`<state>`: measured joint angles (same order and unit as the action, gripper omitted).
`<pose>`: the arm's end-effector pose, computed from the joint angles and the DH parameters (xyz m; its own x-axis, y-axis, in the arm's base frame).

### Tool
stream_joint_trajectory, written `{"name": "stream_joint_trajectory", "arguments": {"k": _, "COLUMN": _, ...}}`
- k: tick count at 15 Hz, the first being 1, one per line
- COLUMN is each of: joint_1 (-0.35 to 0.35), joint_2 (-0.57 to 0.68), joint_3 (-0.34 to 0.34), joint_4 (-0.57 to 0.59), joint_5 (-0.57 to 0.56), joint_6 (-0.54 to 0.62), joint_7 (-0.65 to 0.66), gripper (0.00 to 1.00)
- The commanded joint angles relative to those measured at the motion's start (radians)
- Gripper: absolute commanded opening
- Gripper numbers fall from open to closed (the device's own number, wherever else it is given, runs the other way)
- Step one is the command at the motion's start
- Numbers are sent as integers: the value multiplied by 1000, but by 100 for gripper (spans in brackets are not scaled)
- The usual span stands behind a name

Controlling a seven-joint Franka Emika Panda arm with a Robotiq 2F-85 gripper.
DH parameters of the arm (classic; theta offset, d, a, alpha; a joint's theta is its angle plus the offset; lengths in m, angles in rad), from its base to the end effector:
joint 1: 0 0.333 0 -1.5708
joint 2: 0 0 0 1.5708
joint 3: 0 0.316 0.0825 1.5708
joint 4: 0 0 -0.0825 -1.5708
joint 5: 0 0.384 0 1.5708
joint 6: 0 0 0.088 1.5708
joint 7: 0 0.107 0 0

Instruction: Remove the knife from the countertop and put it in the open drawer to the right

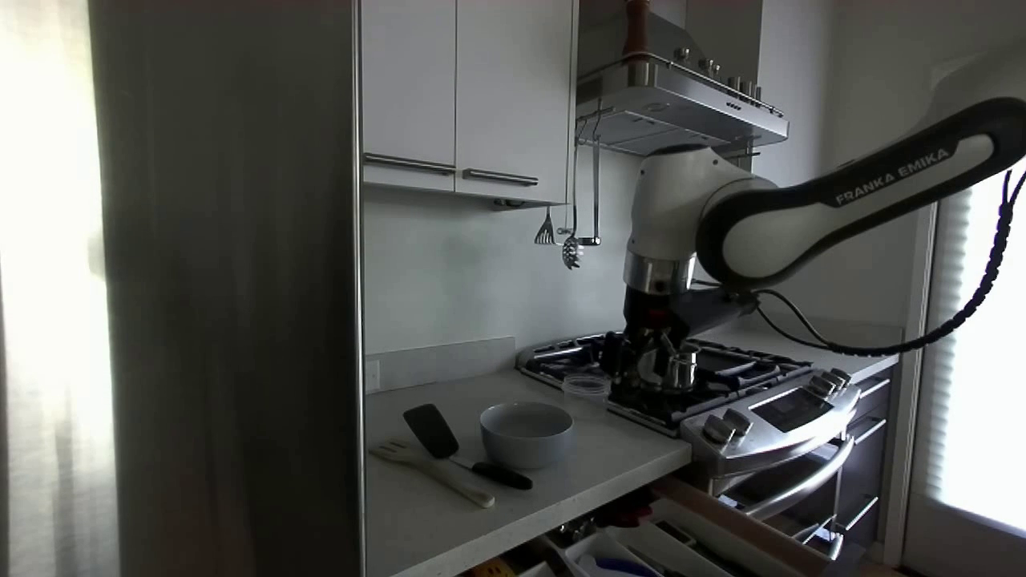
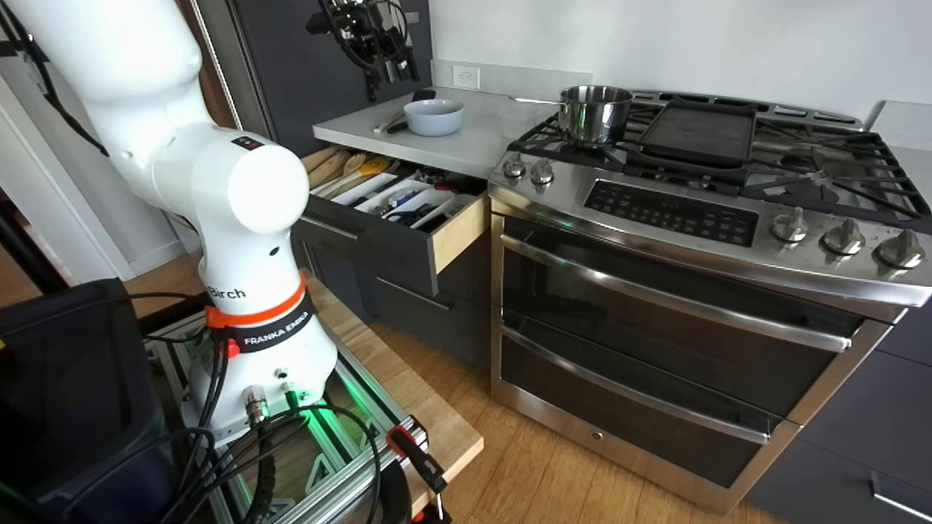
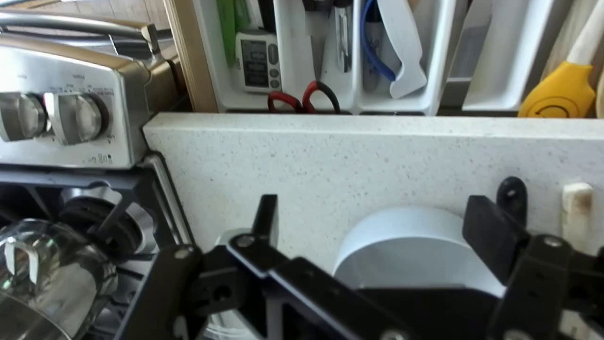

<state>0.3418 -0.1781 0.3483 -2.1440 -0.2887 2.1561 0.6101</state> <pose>0.4041 0.3279 0.4950 0.9234 0.2344 0.3041 0.1871 -0.9663 0.1768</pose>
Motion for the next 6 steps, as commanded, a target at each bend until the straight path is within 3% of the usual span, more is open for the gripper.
{"name": "stream_joint_trajectory", "arguments": {"k": 1, "joint_1": -22, "joint_2": -4, "joint_3": 26, "joint_4": 24, "joint_5": 19, "joint_6": -3, "joint_7": -31, "gripper": 100}}
{"name": "stream_joint_trajectory", "arguments": {"k": 6, "joint_1": -27, "joint_2": 1, "joint_3": 31, "joint_4": 37, "joint_5": 22, "joint_6": -3, "joint_7": -38, "gripper": 100}}
